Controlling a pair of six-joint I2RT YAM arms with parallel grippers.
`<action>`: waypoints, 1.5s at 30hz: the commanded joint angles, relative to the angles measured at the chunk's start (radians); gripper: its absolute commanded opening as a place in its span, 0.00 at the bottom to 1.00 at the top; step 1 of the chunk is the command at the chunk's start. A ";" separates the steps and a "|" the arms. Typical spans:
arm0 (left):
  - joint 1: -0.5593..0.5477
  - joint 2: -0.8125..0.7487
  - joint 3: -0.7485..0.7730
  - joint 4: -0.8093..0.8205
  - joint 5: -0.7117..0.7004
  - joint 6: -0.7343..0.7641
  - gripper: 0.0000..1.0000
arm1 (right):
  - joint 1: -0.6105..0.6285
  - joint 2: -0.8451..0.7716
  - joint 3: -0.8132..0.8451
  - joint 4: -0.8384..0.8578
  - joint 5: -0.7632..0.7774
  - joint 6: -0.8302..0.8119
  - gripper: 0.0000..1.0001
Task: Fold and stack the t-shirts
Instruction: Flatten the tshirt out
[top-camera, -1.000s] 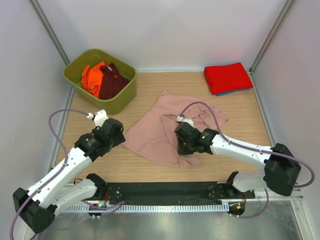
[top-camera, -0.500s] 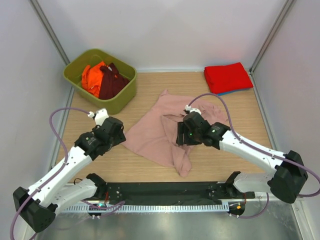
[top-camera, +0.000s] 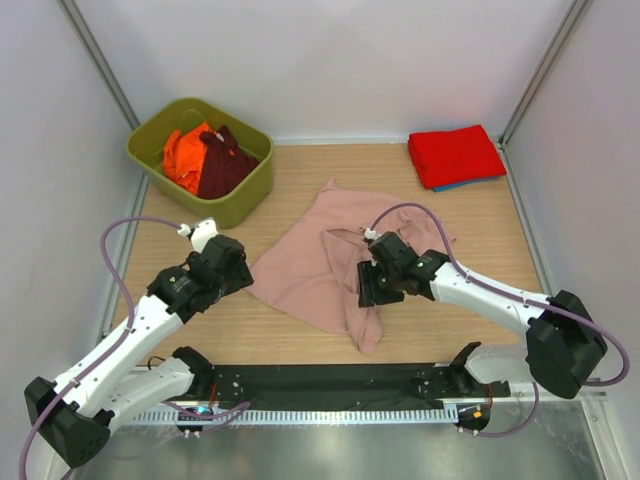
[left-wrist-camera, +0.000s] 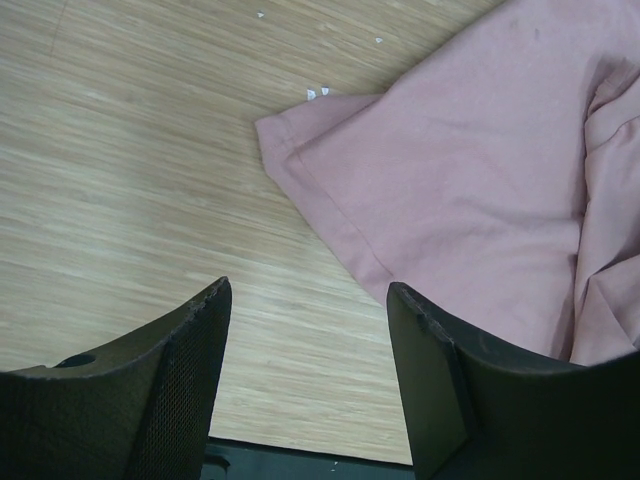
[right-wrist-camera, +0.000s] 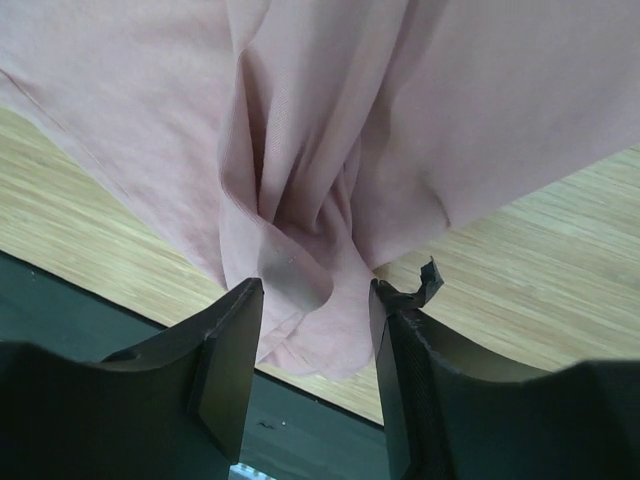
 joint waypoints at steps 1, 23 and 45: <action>0.007 -0.014 -0.005 0.027 0.005 0.016 0.65 | -0.002 0.019 -0.010 0.076 -0.070 -0.038 0.52; 0.089 0.191 -0.037 0.105 -0.004 -0.006 0.61 | -0.016 -0.105 0.016 -0.092 0.114 0.021 0.01; 0.206 0.583 -0.042 0.381 -0.053 -0.030 0.40 | -0.018 -0.434 0.016 -0.264 0.174 0.113 0.01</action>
